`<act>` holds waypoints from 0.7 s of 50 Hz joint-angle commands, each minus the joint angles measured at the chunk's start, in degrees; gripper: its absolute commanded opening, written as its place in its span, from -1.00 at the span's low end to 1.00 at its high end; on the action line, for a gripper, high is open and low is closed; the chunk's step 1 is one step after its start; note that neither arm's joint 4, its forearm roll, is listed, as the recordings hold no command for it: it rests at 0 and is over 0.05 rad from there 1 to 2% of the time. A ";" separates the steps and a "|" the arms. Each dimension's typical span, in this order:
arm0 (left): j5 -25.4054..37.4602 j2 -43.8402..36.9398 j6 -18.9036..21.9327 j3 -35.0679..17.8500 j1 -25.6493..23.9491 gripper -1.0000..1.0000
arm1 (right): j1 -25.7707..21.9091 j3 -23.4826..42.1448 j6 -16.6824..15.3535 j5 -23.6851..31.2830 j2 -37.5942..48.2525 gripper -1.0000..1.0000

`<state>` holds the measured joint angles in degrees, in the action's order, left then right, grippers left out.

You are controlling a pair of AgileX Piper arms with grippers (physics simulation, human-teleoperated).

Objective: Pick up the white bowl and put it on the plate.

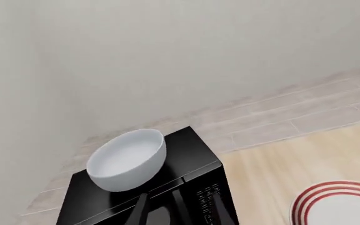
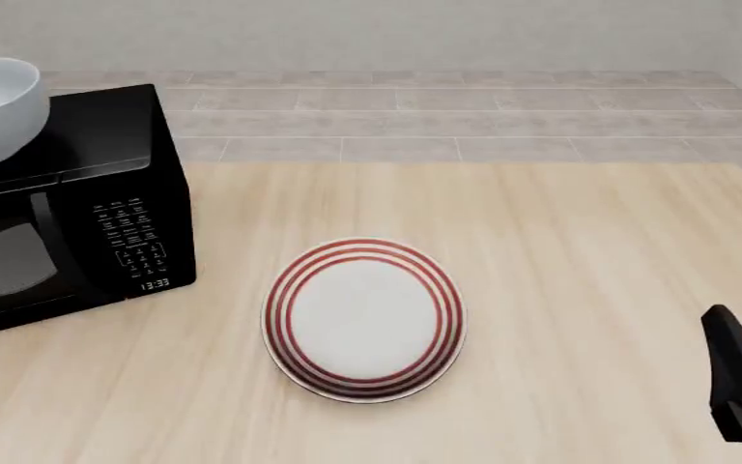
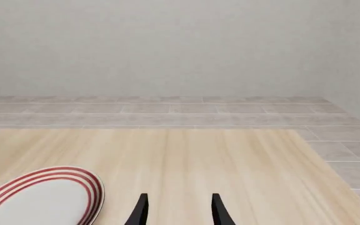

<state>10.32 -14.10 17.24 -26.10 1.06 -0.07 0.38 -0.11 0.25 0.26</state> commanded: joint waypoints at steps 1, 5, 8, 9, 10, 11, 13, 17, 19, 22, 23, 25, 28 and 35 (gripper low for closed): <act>5.20 -2.51 6.76 -8.22 -0.66 1.00 | -0.01 -0.12 0.00 -0.32 0.21 1.00; 6.50 -3.43 8.79 -10.27 -0.64 1.00 | -0.01 -0.17 0.00 -0.47 0.31 1.00; 7.43 -3.43 10.86 -11.82 -0.98 1.00 | -0.02 -0.19 0.00 -0.52 0.35 1.00; 8.00 -3.99 10.86 -12.73 -0.83 1.00 | -0.01 -0.23 0.00 -0.59 0.39 1.00; 8.54 -4.14 11.36 -13.51 -0.93 1.00 | -0.02 -0.23 0.00 -0.60 0.39 1.00; 9.03 -4.13 13.09 -14.00 -1.43 1.00 | -0.02 -0.23 0.00 -0.59 0.38 1.00; 10.64 -5.18 13.29 -16.13 -1.62 1.00 | -0.01 -0.23 0.00 -0.54 0.34 1.00; 12.18 -6.55 17.85 -19.02 -2.12 1.00 | -0.02 -0.16 -0.01 -0.35 0.21 1.00; 13.46 -8.07 18.14 -21.20 -2.22 1.00 | -0.03 -0.14 -0.01 -0.30 0.17 1.00; 15.61 -9.98 19.93 -23.84 -2.58 1.00 | -0.03 -0.03 -0.01 -0.13 0.09 1.00; 15.90 -10.71 19.86 -24.66 -2.25 1.00 | -0.04 -0.01 -0.02 -0.09 0.08 1.00; 17.52 -11.76 21.09 -26.50 -2.67 1.00 | -0.05 -0.02 -0.01 -0.09 0.08 1.00; 19.38 -13.81 22.75 -28.89 -2.42 1.00 | -0.04 -0.02 -0.02 -0.09 0.07 1.00; 22.31 -16.68 26.91 -32.32 -1.86 1.00 | -0.04 -0.02 -0.01 -0.09 0.08 1.00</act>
<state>27.53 -26.19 38.98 -51.78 -0.97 -0.10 0.33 -0.12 0.09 0.37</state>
